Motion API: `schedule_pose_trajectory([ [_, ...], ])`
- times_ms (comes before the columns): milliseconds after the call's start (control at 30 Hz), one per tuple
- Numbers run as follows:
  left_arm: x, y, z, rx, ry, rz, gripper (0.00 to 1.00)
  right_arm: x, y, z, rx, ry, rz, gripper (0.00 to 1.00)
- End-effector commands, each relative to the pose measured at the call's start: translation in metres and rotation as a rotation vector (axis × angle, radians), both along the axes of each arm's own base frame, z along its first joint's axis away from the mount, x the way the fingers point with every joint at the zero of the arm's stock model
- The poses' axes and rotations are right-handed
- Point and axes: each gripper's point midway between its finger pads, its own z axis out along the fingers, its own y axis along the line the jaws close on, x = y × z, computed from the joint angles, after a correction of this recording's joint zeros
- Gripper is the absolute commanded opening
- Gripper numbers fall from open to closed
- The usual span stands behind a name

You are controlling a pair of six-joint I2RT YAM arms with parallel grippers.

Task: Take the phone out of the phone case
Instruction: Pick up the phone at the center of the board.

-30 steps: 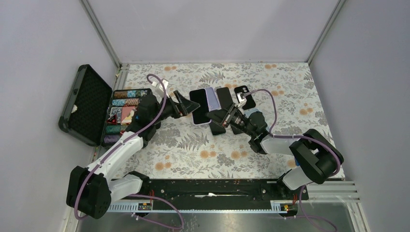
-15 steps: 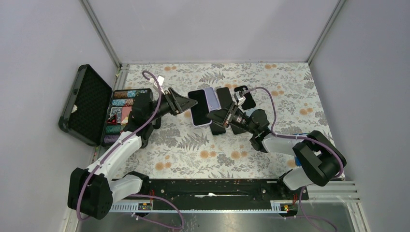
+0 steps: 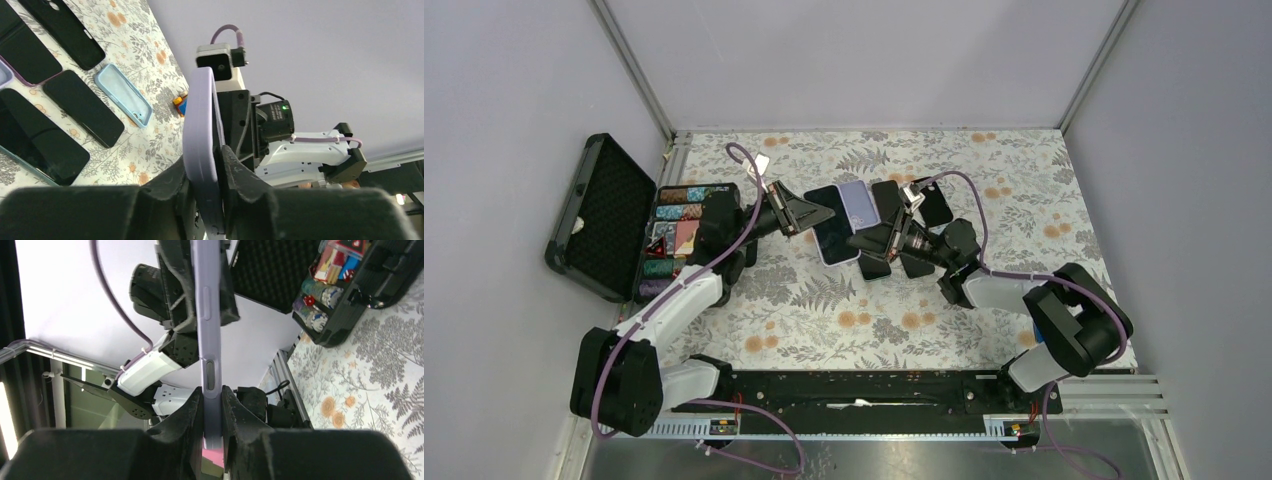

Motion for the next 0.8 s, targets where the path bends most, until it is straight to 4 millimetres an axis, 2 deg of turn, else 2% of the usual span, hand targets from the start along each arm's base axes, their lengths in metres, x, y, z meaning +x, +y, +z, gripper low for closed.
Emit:
schedule_pose_trajectory([
  [0, -0.011, 0.0, 0.023, -0.023, -0.132, -0.037, 0.1, -0.003, 0.0, 0.027, 0.048, -0.14, 0.024, 0.0],
  [67, -0.012, 0.001, 0.025, -0.022, -0.146, -0.036, 0.02, -0.001, 0.0, 0.022, 0.038, -0.137, 0.019, 0.0],
  [167, -0.012, 0.002, 0.025, -0.014, -0.147, -0.03, 0.0, 0.002, -0.001, 0.016, 0.028, -0.129, 0.015, 0.01],
  [200, -0.012, 0.002, 0.026, -0.014, -0.15, -0.027, 0.0, 0.003, -0.001, 0.015, 0.026, -0.128, 0.016, 0.1],
  [300, -0.011, 0.003, 0.027, -0.016, -0.149, -0.018, 0.0, 0.004, -0.003, 0.013, 0.028, -0.129, -0.002, 0.47],
  [333, -0.011, 0.003, 0.028, -0.018, -0.15, -0.016, 0.0, 0.005, -0.005, 0.014, 0.032, -0.135, -0.01, 0.57],
  [400, -0.011, 0.003, 0.034, -0.028, -0.154, -0.009, 0.0, 0.004, -0.007, 0.014, 0.038, -0.147, -0.021, 0.69],
  [500, -0.009, 0.008, 0.04, -0.064, -0.156, 0.04, 0.0, 0.003, -0.007, 0.017, 0.058, -0.156, -0.02, 0.71],
  [633, -0.015, 0.018, 0.059, -0.172, -0.192, 0.086, 0.0, 0.004, -0.01, 0.016, 0.074, -0.141, -0.043, 0.71],
  [767, -0.008, 0.027, 0.065, -0.236, -0.151, 0.166, 0.0, -0.005, -0.019, 0.036, 0.103, -0.222, -0.089, 0.71],
])
